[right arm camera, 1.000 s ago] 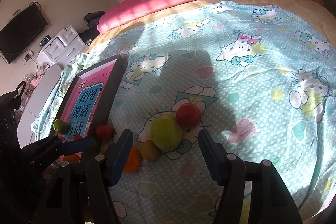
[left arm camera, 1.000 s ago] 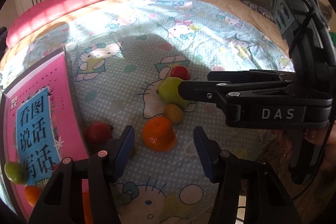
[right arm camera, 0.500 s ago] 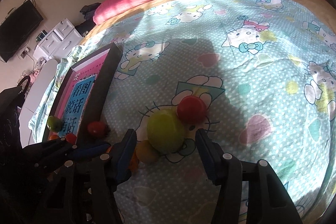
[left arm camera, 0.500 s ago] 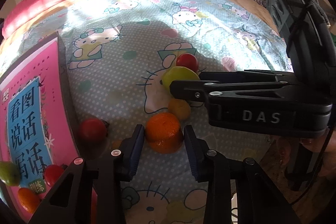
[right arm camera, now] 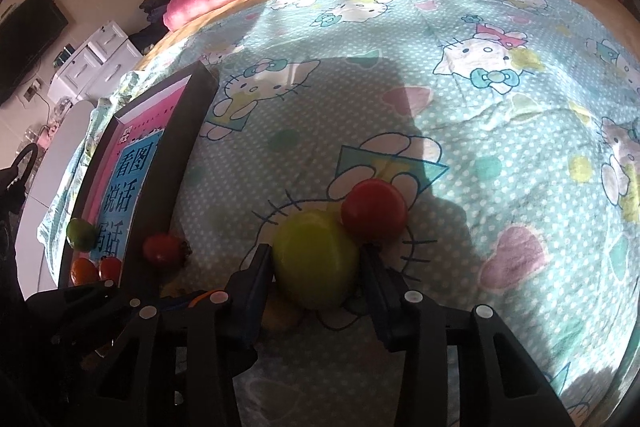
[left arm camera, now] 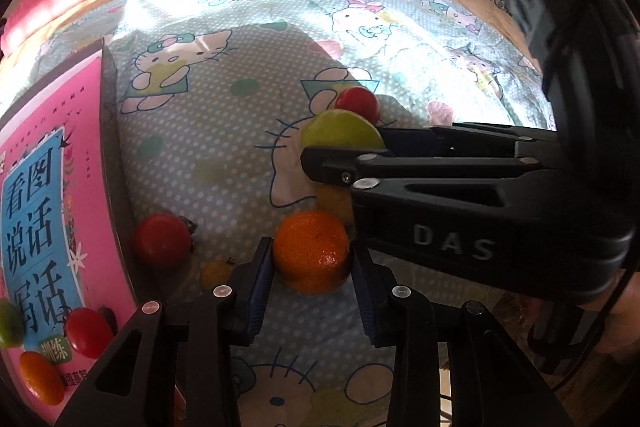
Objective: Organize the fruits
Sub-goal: 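Grasp an orange with the left tool while the right tool grasps a green lime, then carry the orange over the tray with the left tool while the right tool carries the lime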
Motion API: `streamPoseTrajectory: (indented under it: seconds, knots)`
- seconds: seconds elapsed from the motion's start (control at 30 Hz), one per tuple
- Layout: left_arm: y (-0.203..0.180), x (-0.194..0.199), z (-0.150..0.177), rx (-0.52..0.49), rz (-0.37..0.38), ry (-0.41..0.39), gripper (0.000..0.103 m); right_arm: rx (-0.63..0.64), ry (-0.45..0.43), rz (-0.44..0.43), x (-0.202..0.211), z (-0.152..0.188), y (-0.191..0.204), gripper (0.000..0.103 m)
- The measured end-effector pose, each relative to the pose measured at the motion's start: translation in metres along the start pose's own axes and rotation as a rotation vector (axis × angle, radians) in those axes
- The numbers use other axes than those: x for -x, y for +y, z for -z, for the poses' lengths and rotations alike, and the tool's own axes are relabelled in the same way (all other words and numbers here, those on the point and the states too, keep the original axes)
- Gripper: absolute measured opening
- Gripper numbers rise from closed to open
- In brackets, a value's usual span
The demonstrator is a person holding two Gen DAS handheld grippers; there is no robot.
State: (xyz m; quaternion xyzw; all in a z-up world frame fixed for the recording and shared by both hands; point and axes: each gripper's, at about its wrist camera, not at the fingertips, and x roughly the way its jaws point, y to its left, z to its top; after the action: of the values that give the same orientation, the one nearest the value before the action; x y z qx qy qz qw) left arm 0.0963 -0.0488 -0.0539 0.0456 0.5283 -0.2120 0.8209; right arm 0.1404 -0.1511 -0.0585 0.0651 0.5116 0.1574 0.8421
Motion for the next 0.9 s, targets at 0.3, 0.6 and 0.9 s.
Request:
streamPoseTrajectory:
  seconds: [0.3, 0.6, 0.9]
  knots:
    - [0.009, 0.018, 0.000, 0.052, 0.038, -0.058, 0.039, 0.026, -0.073, -0.083, 0.023, 0.000, 0.006, 0.043]
    - [0.030, 0.041, 0.001, 0.120, 0.030, -0.123, 0.039, 0.048, -0.166, -0.111, 0.044, -0.002, 0.009, 0.044]
    - [0.069, 0.066, 0.001, 0.228, -0.002, -0.194, 0.039, 0.059, -0.203, -0.129, 0.051, -0.003, 0.013, 0.044]
